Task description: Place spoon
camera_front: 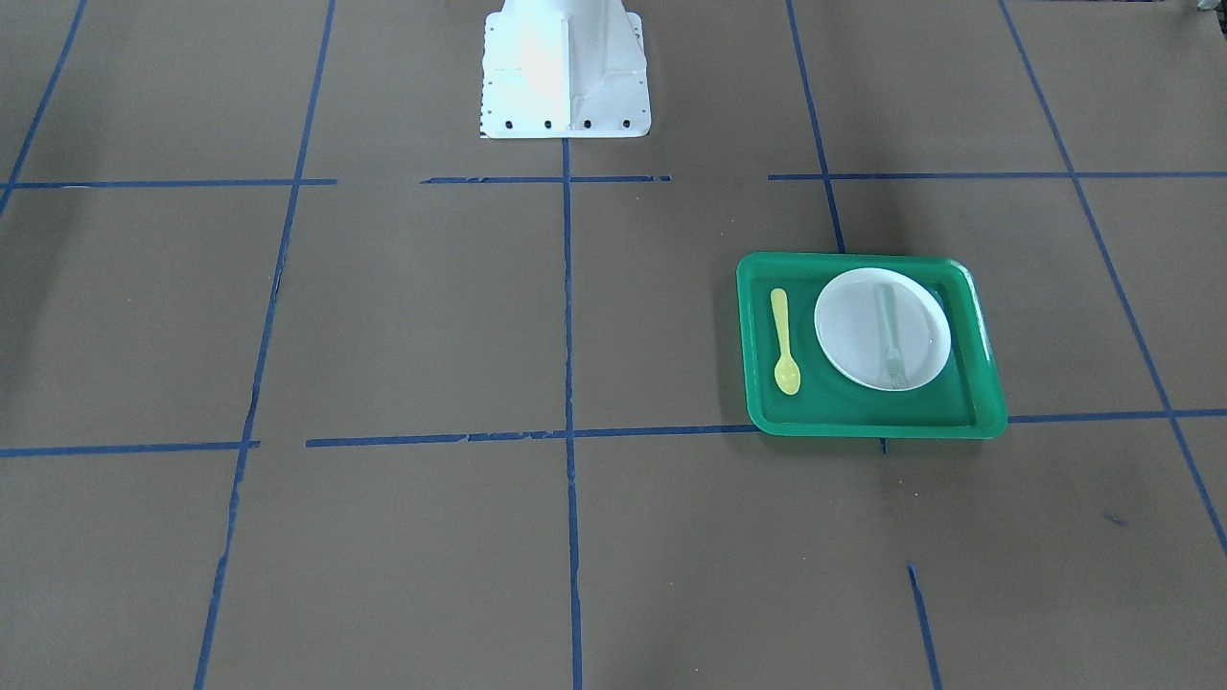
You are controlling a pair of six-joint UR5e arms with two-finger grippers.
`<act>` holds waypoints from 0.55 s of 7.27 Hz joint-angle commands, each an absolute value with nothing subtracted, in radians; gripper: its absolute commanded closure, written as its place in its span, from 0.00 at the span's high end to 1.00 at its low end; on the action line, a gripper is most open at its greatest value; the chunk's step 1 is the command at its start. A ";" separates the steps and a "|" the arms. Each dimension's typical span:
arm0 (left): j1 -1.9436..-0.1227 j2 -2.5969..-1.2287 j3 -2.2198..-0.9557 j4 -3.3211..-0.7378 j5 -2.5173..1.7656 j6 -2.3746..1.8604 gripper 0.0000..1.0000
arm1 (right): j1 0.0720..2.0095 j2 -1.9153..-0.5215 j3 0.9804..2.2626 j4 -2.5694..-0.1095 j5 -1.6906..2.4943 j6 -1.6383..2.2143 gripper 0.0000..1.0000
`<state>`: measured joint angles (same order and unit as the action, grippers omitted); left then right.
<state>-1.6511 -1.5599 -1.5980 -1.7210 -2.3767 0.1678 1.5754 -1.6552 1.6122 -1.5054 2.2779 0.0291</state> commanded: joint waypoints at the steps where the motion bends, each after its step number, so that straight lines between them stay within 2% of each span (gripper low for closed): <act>1: -1.651 -1.560 -1.614 -1.721 -2.379 0.170 1.00 | 1.575 -1.655 1.612 -1.506 2.278 0.029 1.00; 4: -1.652 -1.559 -1.667 -1.701 -2.379 0.167 1.00 | 1.575 -1.655 1.612 -1.506 2.278 0.029 1.00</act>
